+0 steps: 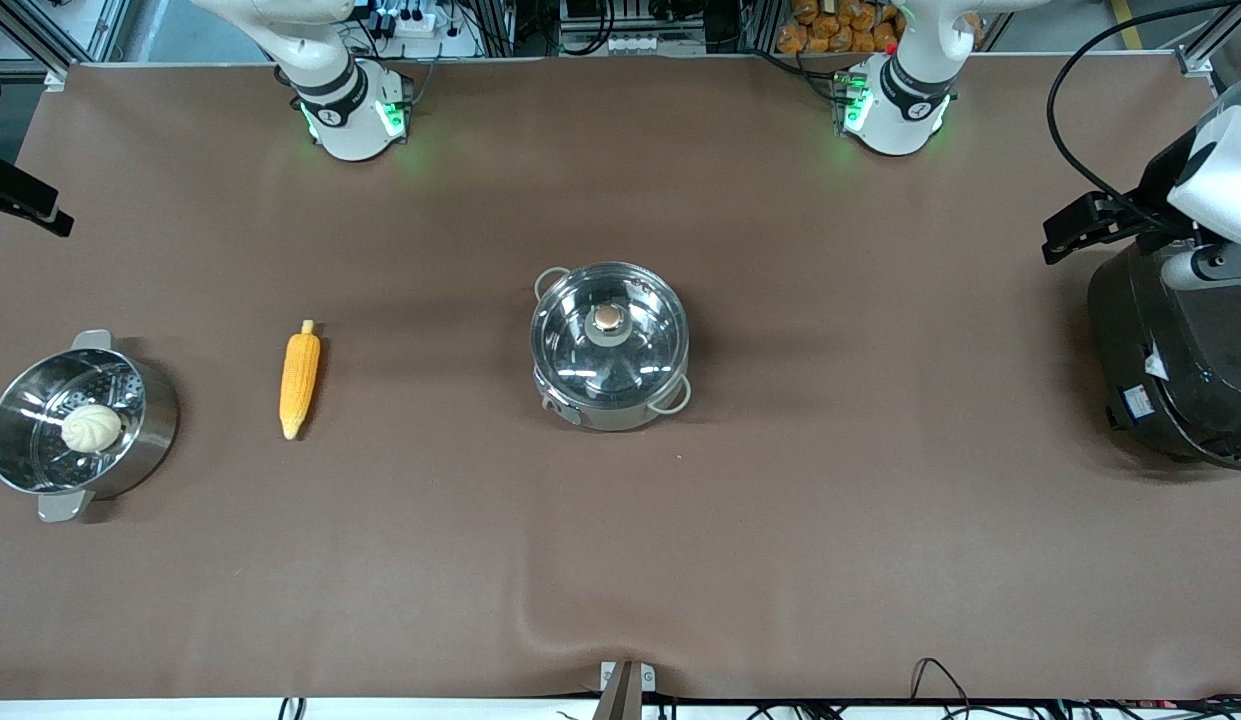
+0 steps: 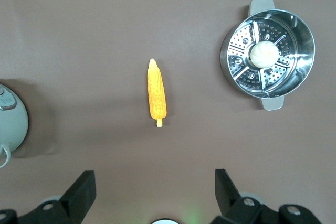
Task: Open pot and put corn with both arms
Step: 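Move the right gripper toward the corn while the left gripper approaches the pot, then grasp the corn with the right gripper while the left gripper reaches the lid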
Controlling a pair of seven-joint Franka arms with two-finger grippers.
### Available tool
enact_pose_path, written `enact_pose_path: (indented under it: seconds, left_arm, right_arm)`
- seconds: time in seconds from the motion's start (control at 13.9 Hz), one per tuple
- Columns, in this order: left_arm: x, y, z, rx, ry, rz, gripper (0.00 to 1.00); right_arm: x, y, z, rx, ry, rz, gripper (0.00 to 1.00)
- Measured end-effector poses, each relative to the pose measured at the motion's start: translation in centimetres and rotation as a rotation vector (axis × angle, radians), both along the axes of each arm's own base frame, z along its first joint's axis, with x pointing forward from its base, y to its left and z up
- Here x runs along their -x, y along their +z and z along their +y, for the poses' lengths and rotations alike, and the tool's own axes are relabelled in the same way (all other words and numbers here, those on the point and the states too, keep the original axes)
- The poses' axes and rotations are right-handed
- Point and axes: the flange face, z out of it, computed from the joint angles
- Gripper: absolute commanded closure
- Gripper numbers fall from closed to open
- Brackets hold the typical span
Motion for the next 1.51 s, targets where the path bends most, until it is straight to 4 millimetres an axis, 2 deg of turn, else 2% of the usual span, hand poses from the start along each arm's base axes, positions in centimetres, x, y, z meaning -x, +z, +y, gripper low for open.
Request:
enact_pose_path:
  seconds: [0.58,0.79,1.01,1.15,1.22,1.37,1.51]
  left_arm:
    - [0.0,-0.1,-0.6,0.006,-0.013,0.002,0.00]
    - [0.2,-0.9,-3.9,0.023,-0.075,0.020,0.00]
    - [0.6,-2.1,-9.5,0.027,-0.154,0.024,0.00]
    - [0.8,-3.6,-15.1,0.034,-0.141,-0.002,0.00]
    - [1.0,-4.6,-18.5,0.039,-0.104,-0.016,0.00]
    - [2.0,-7.0,-25.0,0.045,-0.022,-0.020,0.00]
    - [2.4,-9.4,-30.3,0.061,0.058,-0.030,0.00]
  right_arm:
    - [0.0,0.0,0.0,0.000,-0.001,0.000,0.00]
    - [0.0,0.0,0.0,-0.001,-0.001,0.002,0.00]
    - [-0.1,-0.5,0.1,-0.005,0.002,0.009,0.00]
    - [-1.0,-2.1,0.4,-0.018,0.006,-0.003,0.00]
    - [-1.8,-3.6,0.7,-0.021,0.012,-0.018,0.00]
    - [-3.4,-8.0,1.7,-0.020,0.029,-0.040,0.00]
    - [-4.2,-12.4,2.1,-0.019,0.035,-0.049,0.00]
